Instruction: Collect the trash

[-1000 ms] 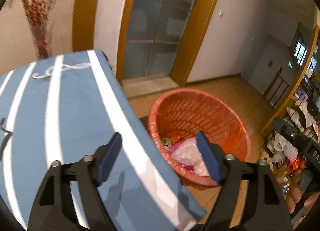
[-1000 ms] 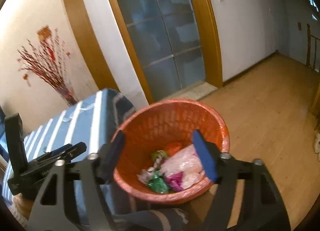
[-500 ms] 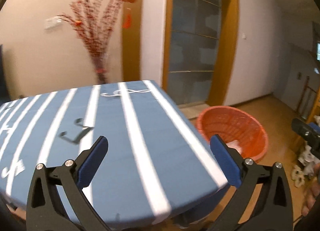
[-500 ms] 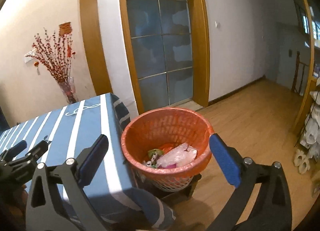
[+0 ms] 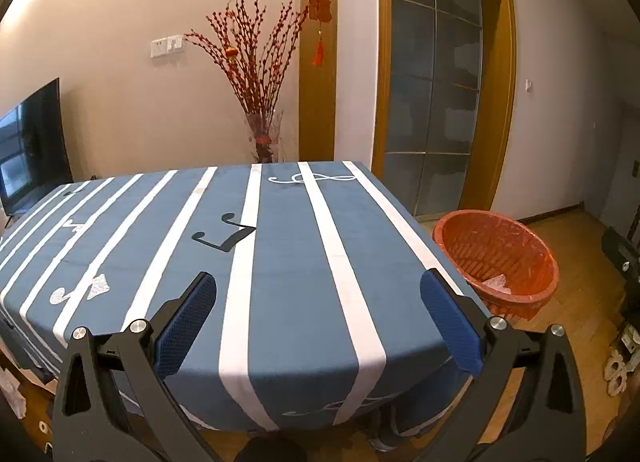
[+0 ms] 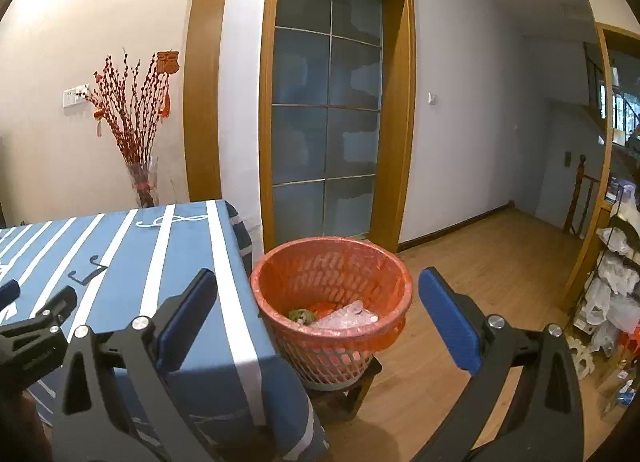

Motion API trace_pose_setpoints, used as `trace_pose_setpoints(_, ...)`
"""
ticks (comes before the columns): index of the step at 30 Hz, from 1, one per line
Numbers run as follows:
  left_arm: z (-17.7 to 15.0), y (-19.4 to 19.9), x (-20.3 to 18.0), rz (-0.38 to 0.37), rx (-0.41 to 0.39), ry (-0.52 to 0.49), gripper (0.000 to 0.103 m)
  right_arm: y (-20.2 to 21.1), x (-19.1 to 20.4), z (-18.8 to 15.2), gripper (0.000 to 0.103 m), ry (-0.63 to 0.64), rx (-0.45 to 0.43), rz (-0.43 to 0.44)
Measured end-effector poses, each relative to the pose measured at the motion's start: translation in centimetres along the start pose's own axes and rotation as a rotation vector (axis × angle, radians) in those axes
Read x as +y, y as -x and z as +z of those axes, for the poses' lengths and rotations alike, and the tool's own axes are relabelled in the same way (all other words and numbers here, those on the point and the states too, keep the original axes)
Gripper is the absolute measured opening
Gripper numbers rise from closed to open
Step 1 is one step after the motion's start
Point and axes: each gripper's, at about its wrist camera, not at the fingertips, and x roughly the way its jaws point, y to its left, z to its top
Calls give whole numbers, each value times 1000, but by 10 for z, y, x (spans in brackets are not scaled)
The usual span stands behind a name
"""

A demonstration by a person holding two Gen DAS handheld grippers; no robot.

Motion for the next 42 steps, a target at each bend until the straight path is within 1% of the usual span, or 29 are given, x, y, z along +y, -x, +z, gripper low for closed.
trace_pose_setpoints(6, -7, 11, 4, -3, -4, 15, 100, 12, 10, -10, 99, 26, 39, -10)
trace_pose_setpoints(15, -20, 20, 5, 9, 5, 16, 100, 20, 8, -22, 99, -10, 92, -21)
trace_pose_setpoints(20, -23, 21, 9, 8, 17, 33, 100, 22, 8, -27, 99, -11, 94, -40)
trace_pose_setpoints(32, -29, 21, 8, 3, 38, 42, 100, 18, 7, -37, 99, -23, 123, -53)
trace_pose_setpoints(42, -31, 19, 9, 2, 50, 54, 100, 13, 8, -40, 99, -27, 136, -56)
